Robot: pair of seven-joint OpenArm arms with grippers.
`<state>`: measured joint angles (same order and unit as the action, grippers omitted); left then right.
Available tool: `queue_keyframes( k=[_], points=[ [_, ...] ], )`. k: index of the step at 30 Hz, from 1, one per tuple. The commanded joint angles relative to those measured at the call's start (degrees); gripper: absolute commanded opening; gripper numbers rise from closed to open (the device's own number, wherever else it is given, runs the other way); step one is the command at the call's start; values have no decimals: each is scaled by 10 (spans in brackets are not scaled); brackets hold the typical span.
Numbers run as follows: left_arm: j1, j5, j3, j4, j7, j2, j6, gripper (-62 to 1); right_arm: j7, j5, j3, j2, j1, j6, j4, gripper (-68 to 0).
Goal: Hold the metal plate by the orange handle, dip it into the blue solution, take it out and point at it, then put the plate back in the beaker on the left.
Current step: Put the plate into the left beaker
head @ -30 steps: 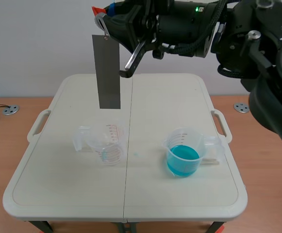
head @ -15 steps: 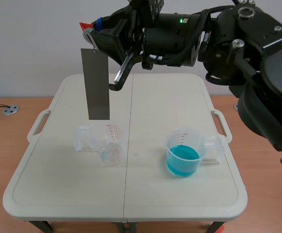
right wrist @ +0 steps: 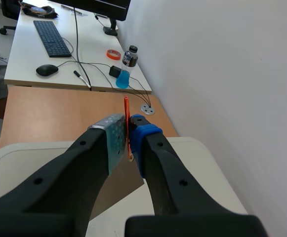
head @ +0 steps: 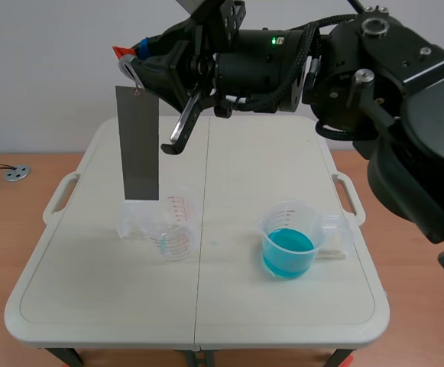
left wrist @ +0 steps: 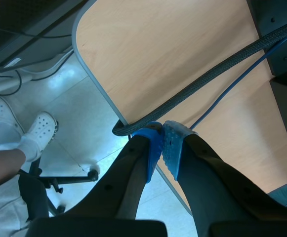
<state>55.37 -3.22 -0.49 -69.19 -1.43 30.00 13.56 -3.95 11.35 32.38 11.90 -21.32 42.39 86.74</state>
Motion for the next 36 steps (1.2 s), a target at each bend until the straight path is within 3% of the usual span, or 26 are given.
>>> queue_keyframes(
  k=[1, 26, 36],
  points=[
    [6, -1, -1, -5, 5, 2, 1, -594, -10, 8, 0, -2, -9, 3, 8, -662],
    [6, -1, -1, -5, 16, 7, 1, -594, 22, 8, 12, -21, -1, 3, 6, -662],
    [6, -1, -1, -5, 16, 7, 1, -594, 21, 8, 12, -35, 1, 3, -45, -662]
  ],
)
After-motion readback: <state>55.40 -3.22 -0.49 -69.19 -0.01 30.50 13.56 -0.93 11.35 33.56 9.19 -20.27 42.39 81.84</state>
